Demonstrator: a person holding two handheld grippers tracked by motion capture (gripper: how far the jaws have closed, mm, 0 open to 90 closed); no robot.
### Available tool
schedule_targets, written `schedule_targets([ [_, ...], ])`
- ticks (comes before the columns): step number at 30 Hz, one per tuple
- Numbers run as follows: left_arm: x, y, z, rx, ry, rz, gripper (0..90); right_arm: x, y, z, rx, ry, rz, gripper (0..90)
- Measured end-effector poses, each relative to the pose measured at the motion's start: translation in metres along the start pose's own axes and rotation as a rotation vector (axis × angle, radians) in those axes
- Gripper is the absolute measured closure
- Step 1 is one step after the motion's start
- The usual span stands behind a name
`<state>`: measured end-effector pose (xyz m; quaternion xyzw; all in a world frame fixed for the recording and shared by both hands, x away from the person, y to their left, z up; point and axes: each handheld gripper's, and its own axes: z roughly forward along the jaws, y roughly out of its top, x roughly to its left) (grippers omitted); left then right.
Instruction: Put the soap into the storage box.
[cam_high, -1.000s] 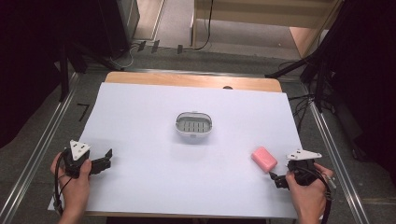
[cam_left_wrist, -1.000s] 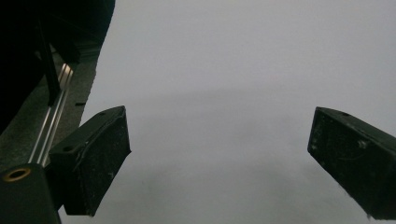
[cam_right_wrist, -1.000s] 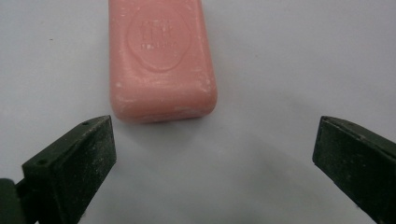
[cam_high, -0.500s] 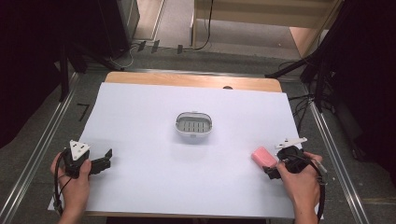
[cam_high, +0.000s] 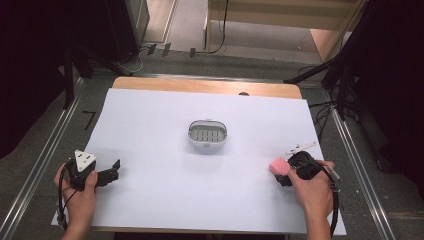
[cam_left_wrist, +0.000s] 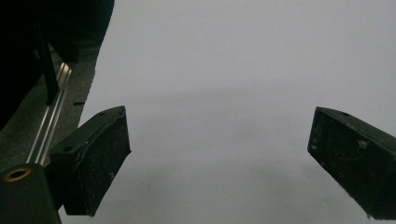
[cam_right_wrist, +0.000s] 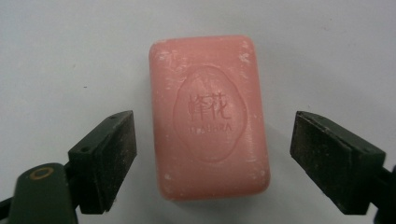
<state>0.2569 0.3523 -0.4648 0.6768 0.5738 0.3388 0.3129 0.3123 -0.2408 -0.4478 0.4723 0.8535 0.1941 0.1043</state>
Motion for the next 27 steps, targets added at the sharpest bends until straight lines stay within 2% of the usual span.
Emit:
schedule_targets([
  [7, 0.0, 0.0, 0.0, 0.001, -0.002, 0.0, 6.1, -0.003, 0.006, 0.004, 0.016, -0.004, 0.054, 22.9],
  [10, 0.0, 0.0, 0.0, 0.0, -0.002, -0.001, 6.1, -0.002, 0.01, 0.006, 0.024, 0.01, 0.062, 26.4],
  [12, 0.0, 0.0, 0.0, -0.001, -0.003, -0.001, 6.1, -0.002, 0.012, 0.009, 0.03, 0.019, 0.051, 29.4],
  [17, 0.001, 0.0, 0.0, 0.001, -0.004, -0.001, 6.2, 0.0, 0.015, 0.013, 0.056, 0.013, 0.05, 33.7],
  [18, 0.0, 0.0, 0.0, 0.0, -0.004, -0.002, 6.1, 0.001, 0.016, 0.016, 0.062, 0.013, 0.048, 37.3],
  [27, 0.0, 0.0, 0.0, -0.003, -0.003, -0.003, 6.1, -0.002, 0.018, 0.017, 0.064, 0.014, 0.078, 38.5],
])
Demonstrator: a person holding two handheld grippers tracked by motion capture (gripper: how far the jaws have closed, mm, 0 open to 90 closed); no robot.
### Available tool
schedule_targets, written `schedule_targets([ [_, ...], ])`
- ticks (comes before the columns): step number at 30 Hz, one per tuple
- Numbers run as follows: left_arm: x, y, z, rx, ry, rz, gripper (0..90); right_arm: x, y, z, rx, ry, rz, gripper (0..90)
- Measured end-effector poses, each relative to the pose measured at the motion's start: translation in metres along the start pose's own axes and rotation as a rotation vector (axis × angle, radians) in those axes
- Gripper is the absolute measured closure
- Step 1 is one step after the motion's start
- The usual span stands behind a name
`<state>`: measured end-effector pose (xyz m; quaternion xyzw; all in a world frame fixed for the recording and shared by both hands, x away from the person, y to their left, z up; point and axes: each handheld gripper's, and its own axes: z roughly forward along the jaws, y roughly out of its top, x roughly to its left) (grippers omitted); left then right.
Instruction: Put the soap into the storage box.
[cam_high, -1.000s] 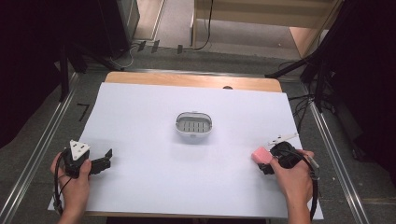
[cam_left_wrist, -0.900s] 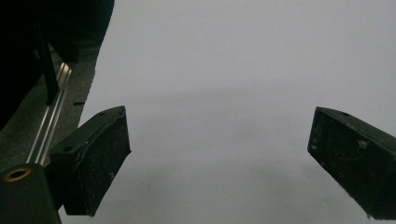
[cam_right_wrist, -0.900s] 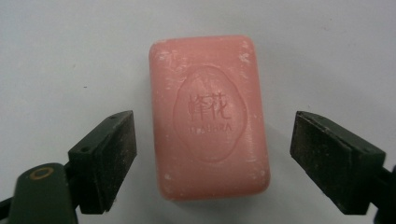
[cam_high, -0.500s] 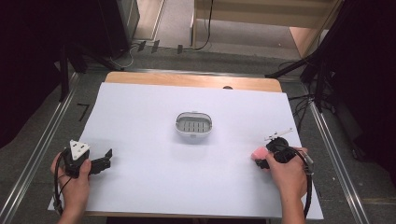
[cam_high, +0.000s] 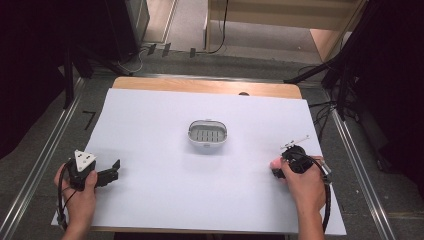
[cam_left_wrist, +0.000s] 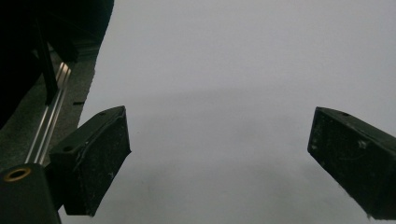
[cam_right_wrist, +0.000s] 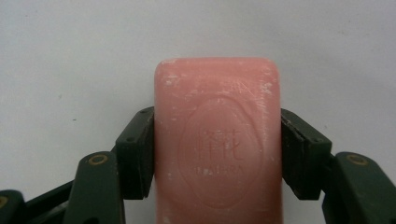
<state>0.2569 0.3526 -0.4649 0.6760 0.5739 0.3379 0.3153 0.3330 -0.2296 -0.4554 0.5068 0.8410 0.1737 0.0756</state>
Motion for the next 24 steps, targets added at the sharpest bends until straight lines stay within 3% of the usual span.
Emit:
schedule_targets([
  [14, 0.001, 0.0, 0.0, 0.006, -0.003, 0.001, 6.1, 0.0, 0.0, 0.001, -0.017, -0.009, -0.004, 38.6],
  [24, 0.002, 0.0, 0.0, 0.001, -0.01, -0.013, 6.1, 0.005, 0.011, -0.005, -0.013, 0.002, -0.058, 38.8],
])
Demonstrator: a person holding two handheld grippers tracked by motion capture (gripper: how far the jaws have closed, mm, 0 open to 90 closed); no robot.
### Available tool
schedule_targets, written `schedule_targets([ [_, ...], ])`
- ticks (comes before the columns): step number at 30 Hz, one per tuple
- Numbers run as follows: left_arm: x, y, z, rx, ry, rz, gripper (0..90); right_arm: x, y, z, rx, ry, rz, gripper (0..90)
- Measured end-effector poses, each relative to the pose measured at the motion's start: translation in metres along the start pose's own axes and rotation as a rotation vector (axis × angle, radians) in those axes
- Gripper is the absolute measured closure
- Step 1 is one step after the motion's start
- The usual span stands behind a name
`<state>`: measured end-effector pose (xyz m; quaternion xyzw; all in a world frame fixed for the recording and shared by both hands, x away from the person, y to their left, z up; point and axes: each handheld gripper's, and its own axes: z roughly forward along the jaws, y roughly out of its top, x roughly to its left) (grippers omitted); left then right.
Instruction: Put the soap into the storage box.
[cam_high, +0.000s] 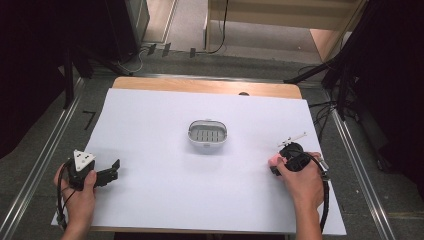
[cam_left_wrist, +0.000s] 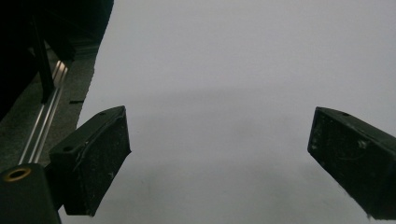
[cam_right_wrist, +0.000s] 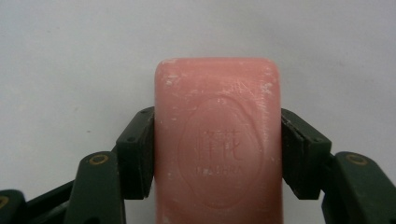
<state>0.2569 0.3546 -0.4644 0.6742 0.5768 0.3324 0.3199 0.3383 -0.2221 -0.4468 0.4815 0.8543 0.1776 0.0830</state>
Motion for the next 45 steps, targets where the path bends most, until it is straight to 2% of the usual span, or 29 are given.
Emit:
schedule_targets([
  [3, 0.0, 0.0, 0.0, 0.002, 0.005, 0.0, 6.1, 0.002, 0.007, -0.002, 0.007, 0.0, -0.039, 38.7],
  [6, -0.001, 0.0, 0.0, 0.001, 0.008, 0.003, 6.1, 0.004, 0.012, -0.005, -0.016, 0.014, -0.051, 38.8],
  [13, -0.001, 0.0, 0.0, -0.002, 0.01, 0.007, 6.1, 0.011, 0.024, -0.012, -0.045, 0.034, -0.115, 38.8],
  [17, -0.001, 0.0, 0.0, -0.001, 0.009, 0.008, 6.1, 0.013, 0.028, -0.013, -0.046, 0.04, -0.139, 38.8],
  [24, -0.001, 0.0, 0.0, 0.001, 0.008, 0.005, 6.1, 0.018, 0.039, -0.015, -0.048, 0.071, -0.209, 38.8],
  [25, -0.001, 0.0, 0.0, 0.001, 0.008, 0.006, 6.1, 0.02, 0.045, -0.016, -0.043, 0.076, -0.242, 38.8],
  [31, -0.001, 0.0, 0.0, 0.0, 0.008, 0.012, 6.2, 0.028, 0.057, -0.017, -0.062, 0.095, -0.289, 38.8],
  [36, -0.002, 0.0, 0.0, 0.002, 0.009, 0.013, 6.1, 0.036, 0.069, -0.019, -0.064, 0.111, -0.35, 38.8],
  [40, -0.002, 0.0, 0.0, 0.003, 0.01, 0.013, 6.1, 0.039, 0.075, -0.021, -0.081, 0.121, -0.375, 38.8],
  [41, -0.001, 0.0, 0.0, -0.001, 0.01, 0.012, 6.1, 0.041, 0.081, -0.022, -0.094, 0.131, -0.401, 38.8],
  [45, -0.001, 0.0, 0.0, 0.001, 0.008, 0.011, 6.1, 0.045, 0.09, -0.022, -0.102, 0.141, -0.43, 38.8],
])
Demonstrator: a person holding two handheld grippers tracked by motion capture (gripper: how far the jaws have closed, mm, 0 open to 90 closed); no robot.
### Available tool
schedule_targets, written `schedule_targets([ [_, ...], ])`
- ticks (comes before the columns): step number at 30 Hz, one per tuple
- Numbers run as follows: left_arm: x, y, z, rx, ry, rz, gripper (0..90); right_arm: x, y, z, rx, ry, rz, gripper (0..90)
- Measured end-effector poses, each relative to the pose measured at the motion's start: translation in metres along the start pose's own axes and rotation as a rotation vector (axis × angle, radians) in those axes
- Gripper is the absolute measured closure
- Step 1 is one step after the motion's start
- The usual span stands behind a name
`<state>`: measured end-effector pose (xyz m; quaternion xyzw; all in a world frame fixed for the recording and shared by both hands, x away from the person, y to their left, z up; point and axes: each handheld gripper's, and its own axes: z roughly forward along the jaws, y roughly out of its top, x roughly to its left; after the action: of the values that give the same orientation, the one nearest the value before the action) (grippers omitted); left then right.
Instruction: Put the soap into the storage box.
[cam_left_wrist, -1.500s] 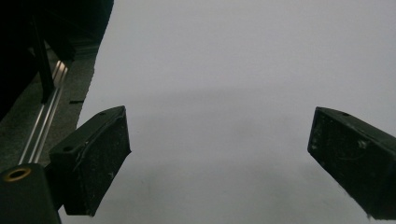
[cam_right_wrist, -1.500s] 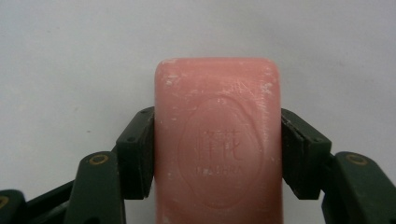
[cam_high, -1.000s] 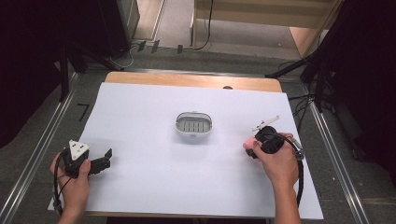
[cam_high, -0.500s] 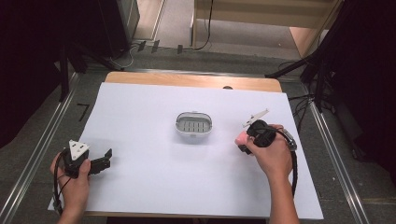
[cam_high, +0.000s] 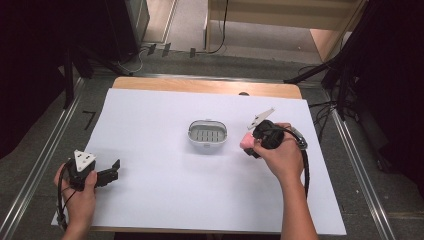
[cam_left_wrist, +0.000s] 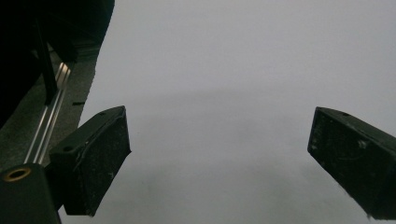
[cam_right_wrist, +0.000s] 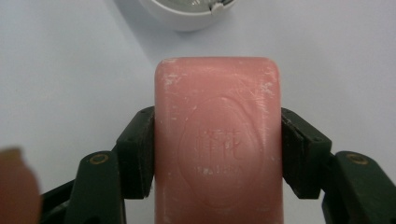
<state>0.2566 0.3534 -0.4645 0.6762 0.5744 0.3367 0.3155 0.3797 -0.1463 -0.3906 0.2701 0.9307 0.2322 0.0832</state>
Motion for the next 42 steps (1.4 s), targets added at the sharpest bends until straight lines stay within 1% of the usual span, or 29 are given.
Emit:
schedule_targets([
  [2, 0.0, 0.0, 0.0, -0.001, 0.0, 0.0, 6.1, 0.0, 0.004, 0.002, 0.0, 0.007, -0.015, 38.8],
  [5, 0.0, 0.0, 0.0, -0.001, 0.0, -0.001, 6.1, 0.001, 0.011, 0.007, 0.013, 0.015, -0.025, 38.8],
  [7, 0.0, 0.0, 0.0, -0.003, -0.004, -0.004, 6.1, 0.001, 0.015, 0.009, 0.018, 0.04, -0.032, 38.8],
  [8, 0.0, 0.0, 0.0, -0.003, -0.004, -0.004, 6.1, 0.001, 0.015, 0.009, 0.018, 0.04, -0.032, 38.8],
  [9, 0.0, 0.0, 0.0, -0.003, -0.005, -0.004, 6.1, 0.001, 0.02, 0.009, 0.025, 0.049, -0.047, 38.8],
  [11, 0.0, 0.0, 0.0, 0.0, -0.003, -0.001, 6.1, 0.002, 0.023, 0.009, 0.026, 0.049, -0.06, 38.8],
  [14, 0.0, 0.0, 0.0, -0.002, -0.002, -0.003, 6.1, 0.001, 0.03, 0.009, 0.015, 0.046, -0.077, 38.8],
  [15, 0.0, 0.0, 0.0, -0.002, -0.002, -0.003, 6.1, 0.002, 0.032, 0.009, 0.021, 0.046, -0.074, 38.8],
  [16, 0.0, 0.0, 0.0, -0.002, -0.002, -0.002, 6.1, 0.001, 0.034, 0.009, 0.016, 0.048, -0.085, 38.8],
  [18, 0.0, 0.0, 0.0, -0.002, -0.005, -0.002, 6.2, 0.001, 0.037, 0.009, 0.011, 0.05, -0.086, 38.8],
  [19, 0.0, 0.0, 0.0, -0.003, -0.006, -0.003, 6.2, 0.0, 0.038, 0.009, 0.009, 0.055, -0.095, 38.8],
  [22, 0.0, 0.0, 0.0, -0.001, -0.005, -0.004, 6.1, 0.0, 0.042, 0.009, 0.012, 0.066, -0.095, 38.8],
  [23, 0.0, 0.0, 0.0, 0.0, -0.005, -0.005, 6.1, -0.001, 0.046, 0.01, 0.008, 0.068, -0.116, 38.8],
  [24, 0.0, 0.0, 0.0, 0.0, -0.005, -0.005, 6.2, -0.001, 0.046, 0.01, 0.008, 0.068, -0.116, 38.8],
  [25, 0.0, 0.0, 0.0, 0.001, -0.004, -0.004, 6.1, -0.001, 0.049, 0.01, 0.015, 0.071, -0.115, 38.8],
  [27, 0.0, 0.0, 0.0, 0.001, -0.004, -0.004, 6.1, -0.002, 0.051, 0.011, 0.014, 0.073, -0.123, 38.8],
  [28, 0.0, 0.0, 0.0, 0.001, -0.005, -0.004, 6.1, -0.001, 0.055, 0.012, 0.016, 0.079, -0.132, 38.8],
  [29, 0.0, 0.0, 0.0, 0.001, -0.005, -0.004, 6.1, -0.002, 0.056, 0.012, 0.01, 0.077, -0.141, 38.8],
  [31, 0.0, 0.0, 0.0, 0.002, -0.005, -0.004, 6.1, -0.002, 0.059, 0.013, 0.003, 0.084, -0.143, 38.8],
  [33, 0.0, 0.0, 0.0, 0.001, -0.005, -0.006, 6.1, -0.002, 0.063, 0.016, 0.002, 0.091, -0.165, 38.8],
  [34, 0.0, 0.0, 0.0, 0.001, -0.005, -0.006, 6.1, -0.001, 0.065, 0.017, 0.005, 0.092, -0.163, 38.8],
  [36, 0.001, 0.0, 0.0, 0.001, -0.005, -0.008, 6.1, -0.001, 0.071, 0.02, -0.006, 0.098, -0.189, 38.8],
  [38, 0.001, 0.0, 0.0, 0.001, -0.005, -0.009, 6.1, 0.001, 0.076, 0.021, -0.008, 0.104, -0.205, 38.8],
  [39, 0.001, 0.0, 0.0, 0.001, -0.006, -0.009, 6.1, 0.001, 0.076, 0.021, -0.008, 0.104, -0.205, 38.8],
  [40, 0.001, 0.0, 0.0, 0.002, -0.006, -0.008, 6.1, 0.001, 0.081, 0.023, -0.021, 0.111, -0.223, 38.8],
  [42, 0.001, 0.0, 0.0, 0.0, -0.007, -0.01, 6.1, 0.002, 0.084, 0.024, -0.02, 0.113, -0.227, 38.8],
])
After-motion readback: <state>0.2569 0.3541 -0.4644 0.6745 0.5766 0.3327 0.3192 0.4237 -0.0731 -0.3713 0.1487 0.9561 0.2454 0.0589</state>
